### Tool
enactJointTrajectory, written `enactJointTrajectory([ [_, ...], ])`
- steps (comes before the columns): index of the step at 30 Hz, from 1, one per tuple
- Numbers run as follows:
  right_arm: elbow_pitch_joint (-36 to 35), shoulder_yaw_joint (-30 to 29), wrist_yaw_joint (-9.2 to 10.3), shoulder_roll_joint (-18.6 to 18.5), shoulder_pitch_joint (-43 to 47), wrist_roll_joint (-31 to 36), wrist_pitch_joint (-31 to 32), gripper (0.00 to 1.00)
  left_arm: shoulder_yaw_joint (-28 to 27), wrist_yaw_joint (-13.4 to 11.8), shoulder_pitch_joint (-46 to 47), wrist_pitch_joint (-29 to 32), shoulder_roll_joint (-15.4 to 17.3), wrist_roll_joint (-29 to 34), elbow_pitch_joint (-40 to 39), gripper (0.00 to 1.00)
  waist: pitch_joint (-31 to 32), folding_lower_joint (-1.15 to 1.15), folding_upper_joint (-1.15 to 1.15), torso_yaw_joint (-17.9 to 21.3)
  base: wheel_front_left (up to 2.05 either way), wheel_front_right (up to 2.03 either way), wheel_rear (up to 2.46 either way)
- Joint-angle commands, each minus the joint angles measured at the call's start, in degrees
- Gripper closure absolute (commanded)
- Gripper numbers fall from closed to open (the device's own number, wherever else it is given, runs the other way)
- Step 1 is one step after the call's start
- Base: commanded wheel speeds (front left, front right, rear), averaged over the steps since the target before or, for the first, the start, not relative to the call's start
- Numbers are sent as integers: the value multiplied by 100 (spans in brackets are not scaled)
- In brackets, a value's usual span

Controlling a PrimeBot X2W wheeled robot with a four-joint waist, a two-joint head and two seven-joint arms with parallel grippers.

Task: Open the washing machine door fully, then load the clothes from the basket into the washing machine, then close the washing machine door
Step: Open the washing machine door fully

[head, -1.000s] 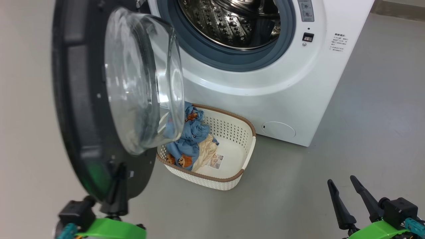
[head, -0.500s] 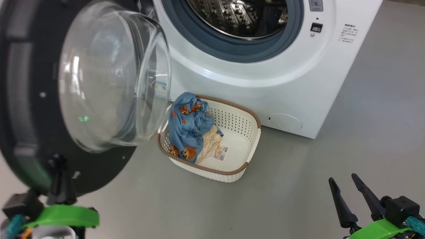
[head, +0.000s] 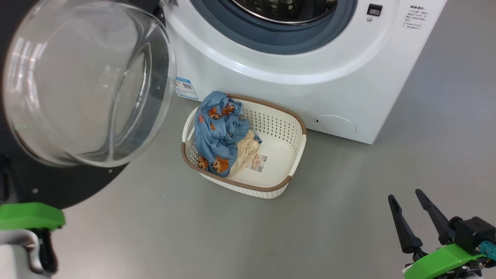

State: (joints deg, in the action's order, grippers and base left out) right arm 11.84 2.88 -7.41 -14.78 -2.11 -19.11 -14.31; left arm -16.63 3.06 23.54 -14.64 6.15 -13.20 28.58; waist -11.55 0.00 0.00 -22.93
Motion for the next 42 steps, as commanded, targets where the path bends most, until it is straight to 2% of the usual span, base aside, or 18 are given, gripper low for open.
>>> enactJointTrajectory([
  [1,-133,126,-8,-108,-135,83,-69,0,-324,-30,266,-36,428,56,-36,100,-55,0,0,21,0,0,0],
  [10,-152,153,-8,-208,-282,107,-69,0,-955,56,835,-36,781,154,647,100,-316,0,0,117,0,0,0],
  [25,-167,311,-8,-346,-481,144,-69,0,-1511,78,1339,-36,1305,497,1395,100,-606,0,0,336,0,0,0],
  [34,-136,345,-8,-304,-472,155,-69,0,-1583,128,1364,-36,1353,656,1516,100,-515,0,0,363,0,0,0],
  [42,-74,459,-8,-271,-417,125,-69,0,-1587,268,968,-36,1072,721,1227,100,-191,0,0,327,0,0,0],
])
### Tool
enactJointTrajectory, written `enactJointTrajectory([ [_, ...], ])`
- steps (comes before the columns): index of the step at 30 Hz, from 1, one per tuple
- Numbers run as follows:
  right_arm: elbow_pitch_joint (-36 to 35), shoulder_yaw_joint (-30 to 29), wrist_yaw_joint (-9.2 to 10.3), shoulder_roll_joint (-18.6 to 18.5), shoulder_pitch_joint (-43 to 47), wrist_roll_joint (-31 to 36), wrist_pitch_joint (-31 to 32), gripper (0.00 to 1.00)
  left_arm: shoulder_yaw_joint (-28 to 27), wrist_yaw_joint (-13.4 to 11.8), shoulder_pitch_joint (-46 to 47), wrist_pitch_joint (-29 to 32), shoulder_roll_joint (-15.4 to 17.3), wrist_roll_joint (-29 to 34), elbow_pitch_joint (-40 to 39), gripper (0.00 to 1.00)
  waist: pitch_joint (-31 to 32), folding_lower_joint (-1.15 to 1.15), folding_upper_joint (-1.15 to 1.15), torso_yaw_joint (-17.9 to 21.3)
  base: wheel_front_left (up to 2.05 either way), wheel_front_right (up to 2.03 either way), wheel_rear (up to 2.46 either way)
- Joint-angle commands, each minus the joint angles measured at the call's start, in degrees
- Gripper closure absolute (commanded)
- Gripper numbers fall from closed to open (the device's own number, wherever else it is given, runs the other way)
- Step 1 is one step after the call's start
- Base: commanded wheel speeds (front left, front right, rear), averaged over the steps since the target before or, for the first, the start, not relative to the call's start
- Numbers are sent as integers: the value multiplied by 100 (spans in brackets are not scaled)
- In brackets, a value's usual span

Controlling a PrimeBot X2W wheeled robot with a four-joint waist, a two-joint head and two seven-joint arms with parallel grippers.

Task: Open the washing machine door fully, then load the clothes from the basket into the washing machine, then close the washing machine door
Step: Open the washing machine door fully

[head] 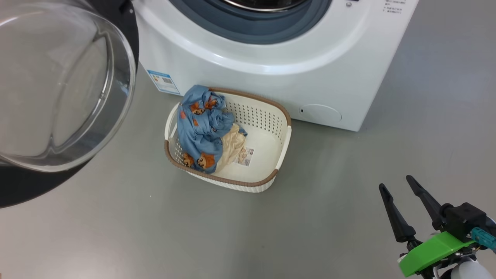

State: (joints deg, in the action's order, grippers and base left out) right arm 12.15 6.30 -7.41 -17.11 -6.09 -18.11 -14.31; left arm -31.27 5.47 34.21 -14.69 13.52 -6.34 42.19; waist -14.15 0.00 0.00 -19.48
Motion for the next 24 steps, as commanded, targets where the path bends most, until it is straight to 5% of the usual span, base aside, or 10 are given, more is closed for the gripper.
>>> enactJointTrajectory([
  [1,-97,129,-8,-37,-11,17,-69,0,-113,50,-174,-31,293,42,-184,100,120,0,0,-25,0,0,0],
  [7,-83,145,-8,-6,89,-9,-69,0,22,169,-633,-31,-7,-38,-551,100,372,0,0,-83,0,0,0],
  [12,-93,171,-8,48,188,-37,-69,0,470,199,-1221,-31,-251,-256,-1064,53,589,0,0,-52,0,0,0],
  [14,-95,148,-8,64,219,-46,-69,0,625,200,-1417,-31,-288,-370,-1228,18,653,0,0,-32,0,0,0],
  [16,-101,131,-8,76,252,-59,-69,0,761,200,-1606,-31,-338,-477,-1407,0,709,0,0,0,0,0,0],
  [24,-130,91,-8,135,336,-90,-69,0,1430,201,-2308,-31,-441,-884,-2029,0,836,0,0,312,0,0,0],
])
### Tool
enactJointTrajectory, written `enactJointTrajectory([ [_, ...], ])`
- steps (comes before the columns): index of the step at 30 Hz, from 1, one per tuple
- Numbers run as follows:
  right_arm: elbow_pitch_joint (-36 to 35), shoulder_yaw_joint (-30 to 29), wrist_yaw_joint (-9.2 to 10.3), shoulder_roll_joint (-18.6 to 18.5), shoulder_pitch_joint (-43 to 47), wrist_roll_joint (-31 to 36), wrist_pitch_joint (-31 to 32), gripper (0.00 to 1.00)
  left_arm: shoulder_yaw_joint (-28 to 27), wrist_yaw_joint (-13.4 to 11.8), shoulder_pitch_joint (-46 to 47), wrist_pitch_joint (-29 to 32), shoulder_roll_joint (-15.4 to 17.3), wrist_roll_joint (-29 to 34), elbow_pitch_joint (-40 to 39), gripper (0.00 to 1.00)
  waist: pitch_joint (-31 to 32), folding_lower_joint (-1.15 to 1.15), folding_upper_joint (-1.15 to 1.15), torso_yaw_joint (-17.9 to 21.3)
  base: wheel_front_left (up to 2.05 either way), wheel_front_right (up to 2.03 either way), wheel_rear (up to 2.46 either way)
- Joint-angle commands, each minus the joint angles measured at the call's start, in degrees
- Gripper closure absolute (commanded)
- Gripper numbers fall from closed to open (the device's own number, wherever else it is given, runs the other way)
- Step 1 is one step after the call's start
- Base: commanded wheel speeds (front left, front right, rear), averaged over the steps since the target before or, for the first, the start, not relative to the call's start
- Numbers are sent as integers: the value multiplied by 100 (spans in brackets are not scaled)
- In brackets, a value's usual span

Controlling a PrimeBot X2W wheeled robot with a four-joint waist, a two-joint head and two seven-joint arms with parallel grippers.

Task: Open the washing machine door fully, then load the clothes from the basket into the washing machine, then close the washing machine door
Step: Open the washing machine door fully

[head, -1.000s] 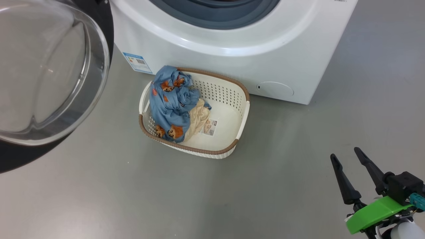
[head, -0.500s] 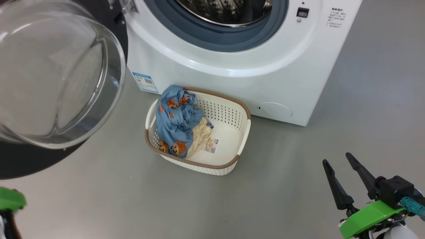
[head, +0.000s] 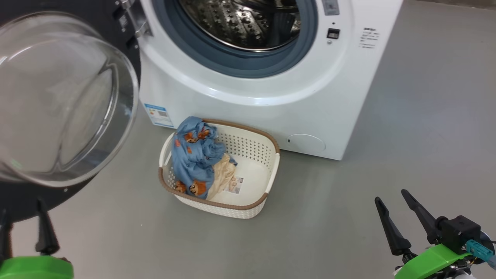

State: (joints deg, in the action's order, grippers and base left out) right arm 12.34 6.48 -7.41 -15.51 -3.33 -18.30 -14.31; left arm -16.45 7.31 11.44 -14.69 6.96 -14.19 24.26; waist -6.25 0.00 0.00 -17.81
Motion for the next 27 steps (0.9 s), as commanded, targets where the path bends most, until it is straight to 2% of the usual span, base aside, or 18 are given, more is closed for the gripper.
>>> enactJointTrajectory([
  [1,-160,54,-8,-17,62,-72,-69,0,24,17,-111,-31,228,-118,-313,0,47,0,0,197,0,0,0],
  [10,-227,-89,-8,5,88,-51,-69,0,722,17,-449,-31,275,-311,-907,0,6,0,0,643,0,0,0],
  [18,-298,-234,-8,52,75,-38,-69,0,1369,17,-536,-31,477,-615,-1113,0,-74,0,0,1190,0,0,0],
  [27,-349,-331,-8,82,12,-31,-69,0,1659,17,-498,-31,603,-827,-1360,0,-172,0,0,1805,0,0,0],
])
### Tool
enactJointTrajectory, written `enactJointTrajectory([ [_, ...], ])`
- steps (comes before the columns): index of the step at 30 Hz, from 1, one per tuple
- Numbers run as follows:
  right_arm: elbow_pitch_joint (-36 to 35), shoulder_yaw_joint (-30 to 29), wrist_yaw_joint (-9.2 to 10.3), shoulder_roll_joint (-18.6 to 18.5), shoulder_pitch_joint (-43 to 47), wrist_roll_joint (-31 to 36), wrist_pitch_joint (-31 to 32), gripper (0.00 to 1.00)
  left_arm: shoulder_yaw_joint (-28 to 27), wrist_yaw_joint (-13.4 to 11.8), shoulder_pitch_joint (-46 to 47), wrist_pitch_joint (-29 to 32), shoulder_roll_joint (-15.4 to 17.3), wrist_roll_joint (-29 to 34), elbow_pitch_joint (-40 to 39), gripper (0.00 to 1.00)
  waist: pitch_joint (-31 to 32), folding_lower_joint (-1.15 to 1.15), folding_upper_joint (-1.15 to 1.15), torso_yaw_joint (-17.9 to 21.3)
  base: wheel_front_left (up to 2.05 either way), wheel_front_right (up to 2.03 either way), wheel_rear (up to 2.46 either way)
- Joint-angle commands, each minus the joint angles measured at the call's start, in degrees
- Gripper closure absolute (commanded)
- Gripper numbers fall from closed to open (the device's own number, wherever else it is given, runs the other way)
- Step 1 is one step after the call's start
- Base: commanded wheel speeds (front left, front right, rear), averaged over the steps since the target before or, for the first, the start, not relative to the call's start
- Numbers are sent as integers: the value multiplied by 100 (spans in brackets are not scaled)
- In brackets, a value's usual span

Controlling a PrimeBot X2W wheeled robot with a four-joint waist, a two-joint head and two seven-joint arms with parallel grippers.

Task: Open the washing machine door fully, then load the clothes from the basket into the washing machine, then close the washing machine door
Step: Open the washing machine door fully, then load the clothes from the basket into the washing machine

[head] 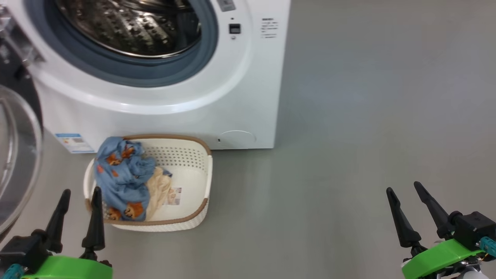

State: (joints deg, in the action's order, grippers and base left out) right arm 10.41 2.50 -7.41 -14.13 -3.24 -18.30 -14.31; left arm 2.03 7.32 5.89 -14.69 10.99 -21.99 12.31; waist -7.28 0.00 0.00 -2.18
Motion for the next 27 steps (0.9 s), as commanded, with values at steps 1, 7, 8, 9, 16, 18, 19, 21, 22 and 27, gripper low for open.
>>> enactJointTrajectory([
  [1,-160,69,-8,-53,-2,-32,-69,0,-181,16,50,-31,213,-64,-191,0,-77,0,0,307,0,0,0],
  [7,-193,53,-8,-17,-36,-38,-69,0,-163,16,20,-31,256,-188,-239,0,-129,0,0,643,0,0,0],
  [8,-197,45,-8,-11,-39,-40,-69,0,-148,16,19,-31,258,-225,-235,0,-138,0,0,685,0,0,0],
  [9,-200,35,-8,-4,-40,-40,-69,0,-143,16,17,-31,260,-260,-225,0,-143,0,0,719,0,0,0],
  [16,-210,-28,-8,60,-25,-32,-69,0,-93,16,-22,-31,325,-310,-202,0,-146,0,0,850,0,0,0],
  [18,-205,-36,-8,71,-18,-29,-69,0,-84,16,-43,-31,336,-323,-201,0,-130,0,0,857,0,0,0],
  [19,-204,-42,-8,75,-13,-28,-69,0,-83,16,-54,-31,340,-334,-200,0,-121,0,0,856,0,0,0],
  [21,-207,-52,-8,84,-1,-21,-69,0,-78,16,-70,-31,346,-351,-200,0,-108,0,0,842,0,0,0],
  [22,-207,-52,-8,84,-1,-21,-69,0,-78,16,-70,-31,346,-351,-200,0,-108,0,0,842,0,0,0],
  [27,-214,-63,-8,89,-4,-4,-69,0,-97,16,-116,-31,317,-363,-167,0,-74,0,0,790,0,0,0],
])
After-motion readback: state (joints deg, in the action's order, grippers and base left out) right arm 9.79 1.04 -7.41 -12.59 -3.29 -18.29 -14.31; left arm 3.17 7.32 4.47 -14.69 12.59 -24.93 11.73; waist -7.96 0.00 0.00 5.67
